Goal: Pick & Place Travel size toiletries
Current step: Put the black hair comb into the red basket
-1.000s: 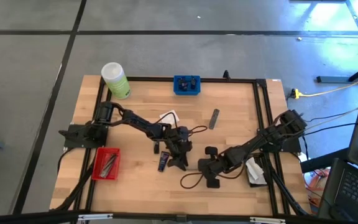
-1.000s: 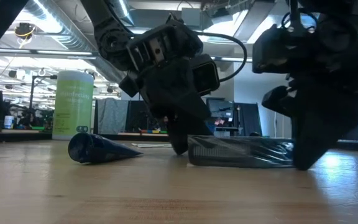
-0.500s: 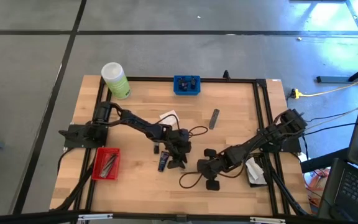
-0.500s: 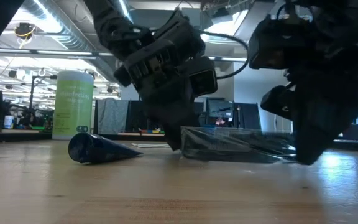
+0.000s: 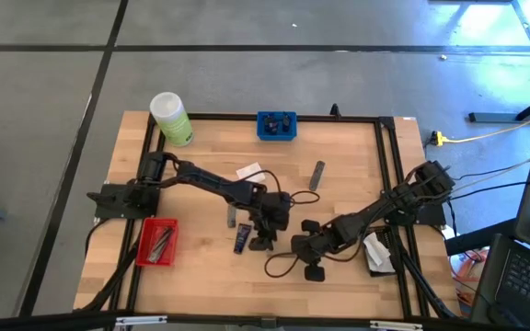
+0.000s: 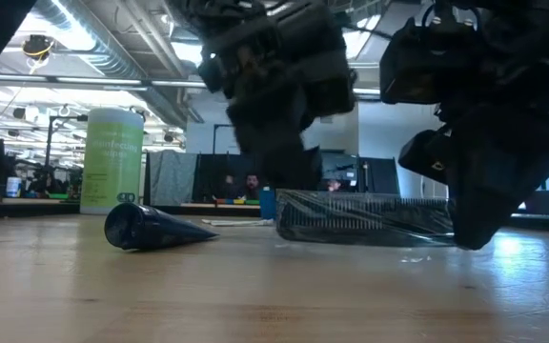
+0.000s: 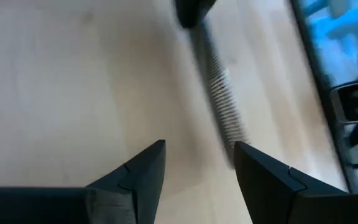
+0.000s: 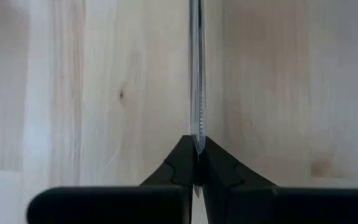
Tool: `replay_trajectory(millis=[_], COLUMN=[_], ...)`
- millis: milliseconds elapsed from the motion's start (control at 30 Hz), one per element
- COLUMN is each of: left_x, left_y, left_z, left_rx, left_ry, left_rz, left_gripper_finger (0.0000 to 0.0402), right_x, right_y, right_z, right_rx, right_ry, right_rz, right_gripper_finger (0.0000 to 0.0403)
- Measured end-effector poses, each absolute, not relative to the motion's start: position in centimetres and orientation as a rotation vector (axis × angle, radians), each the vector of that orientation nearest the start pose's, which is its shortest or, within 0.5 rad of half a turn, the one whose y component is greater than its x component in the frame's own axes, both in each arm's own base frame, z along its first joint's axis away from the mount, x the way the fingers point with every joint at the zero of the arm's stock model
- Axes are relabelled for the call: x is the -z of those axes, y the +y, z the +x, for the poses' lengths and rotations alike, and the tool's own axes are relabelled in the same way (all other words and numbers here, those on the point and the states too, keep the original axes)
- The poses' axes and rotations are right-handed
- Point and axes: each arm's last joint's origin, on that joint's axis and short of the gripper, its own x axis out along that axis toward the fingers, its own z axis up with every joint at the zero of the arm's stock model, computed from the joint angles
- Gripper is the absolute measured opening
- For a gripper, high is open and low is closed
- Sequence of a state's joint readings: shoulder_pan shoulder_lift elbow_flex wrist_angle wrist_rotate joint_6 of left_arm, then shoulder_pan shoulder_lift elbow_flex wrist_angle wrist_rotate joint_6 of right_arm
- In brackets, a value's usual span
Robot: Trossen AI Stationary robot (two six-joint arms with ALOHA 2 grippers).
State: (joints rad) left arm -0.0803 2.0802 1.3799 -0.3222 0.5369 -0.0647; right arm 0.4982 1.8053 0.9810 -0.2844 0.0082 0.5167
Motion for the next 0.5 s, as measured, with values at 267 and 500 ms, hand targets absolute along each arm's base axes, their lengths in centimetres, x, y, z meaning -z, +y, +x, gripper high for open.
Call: replay_trajectory(millis=[267, 500], left_x=[-15.5, -15.2], left_y=[-5.7, -7.3], left_z=[42.3, 42.0], left_rx=[0.562, 0.455], left_ry=[1.045, 1.078], left_rz=[-0.268, -0.147], left_gripper_finger=[0.0187, 0.0187], right_x=[-13.5, -13.5], right_y=[15.9, 15.6], right_z=[29.4, 29.6], right_rx=[-0.135, -0.099], right_ry=[1.151, 1.134], right_rz=[0.169, 0.159], right_gripper_finger=[0.0012, 0.0013])
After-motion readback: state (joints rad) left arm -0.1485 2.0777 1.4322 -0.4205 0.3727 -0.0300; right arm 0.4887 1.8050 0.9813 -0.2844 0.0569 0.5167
